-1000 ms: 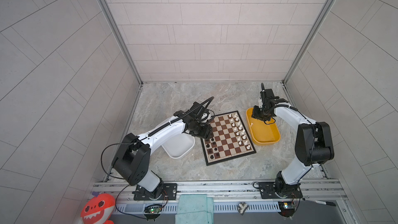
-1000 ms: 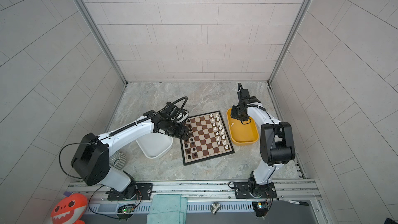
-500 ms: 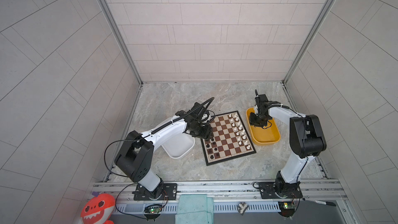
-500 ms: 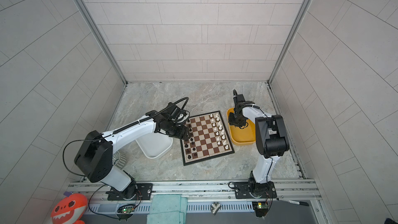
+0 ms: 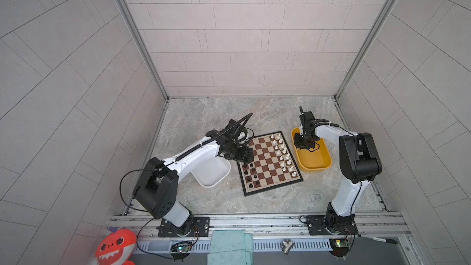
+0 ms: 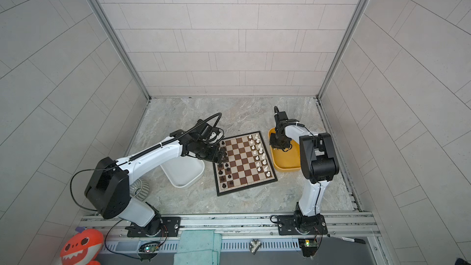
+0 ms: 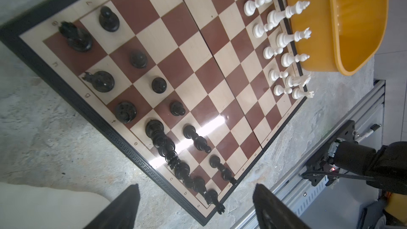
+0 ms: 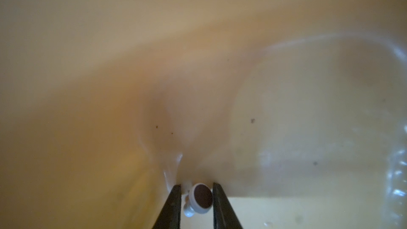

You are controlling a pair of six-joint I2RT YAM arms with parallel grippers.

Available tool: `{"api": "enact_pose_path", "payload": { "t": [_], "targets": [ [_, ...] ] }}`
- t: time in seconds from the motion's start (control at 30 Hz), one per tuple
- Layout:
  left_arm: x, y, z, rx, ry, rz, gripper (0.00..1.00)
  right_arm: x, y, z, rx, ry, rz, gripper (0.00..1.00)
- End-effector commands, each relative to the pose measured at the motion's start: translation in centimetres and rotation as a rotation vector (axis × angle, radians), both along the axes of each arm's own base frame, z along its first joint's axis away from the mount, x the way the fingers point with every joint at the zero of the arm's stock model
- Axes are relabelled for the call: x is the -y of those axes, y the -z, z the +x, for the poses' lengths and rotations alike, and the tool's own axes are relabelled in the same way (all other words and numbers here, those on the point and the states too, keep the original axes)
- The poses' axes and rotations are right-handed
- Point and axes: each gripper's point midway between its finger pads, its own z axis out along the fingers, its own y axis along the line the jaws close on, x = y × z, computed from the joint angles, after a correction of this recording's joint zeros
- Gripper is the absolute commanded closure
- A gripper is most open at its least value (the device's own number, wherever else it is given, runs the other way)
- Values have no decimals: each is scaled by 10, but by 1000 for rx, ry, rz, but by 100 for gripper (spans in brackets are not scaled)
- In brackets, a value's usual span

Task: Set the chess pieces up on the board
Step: 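Close right gripper on the last white pawn in the bin, then lift the pawn over the bin and grasp it with left gripper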

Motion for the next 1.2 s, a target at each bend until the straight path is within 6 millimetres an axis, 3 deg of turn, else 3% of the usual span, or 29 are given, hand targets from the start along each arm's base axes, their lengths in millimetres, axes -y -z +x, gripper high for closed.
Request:
{"api": "enact_pose_path", "payload": {
  "t": [0.0, 0.27, 0.5, 0.67, 0.8, 1.0, 1.17],
  "targets": [
    [2, -23, 8, 85, -1, -6, 8, 1, 10, -3, -29, 6, -21, 77],
    [2, -34, 13, 115, 1, -14, 4, -3, 15, -7, -24, 31, -15, 82],
    [16, -43, 15, 121, 54, -59, 11, 19, -7, 7, 64, 167, 5, 93],
    [53, -65, 26, 189, 75, -202, 15, 48, -30, 2, 150, 376, 194, 95],
    [97, -81, 37, 291, 115, -336, 17, 51, -61, -3, 229, 484, 387, 96],
    [155, -87, 55, 562, 146, -501, 22, 11, -116, -9, 338, 537, 687, 97],
    [186, -82, 56, 605, 171, -537, 28, -12, -150, -21, 393, 566, 832, 97]
  ]
}}
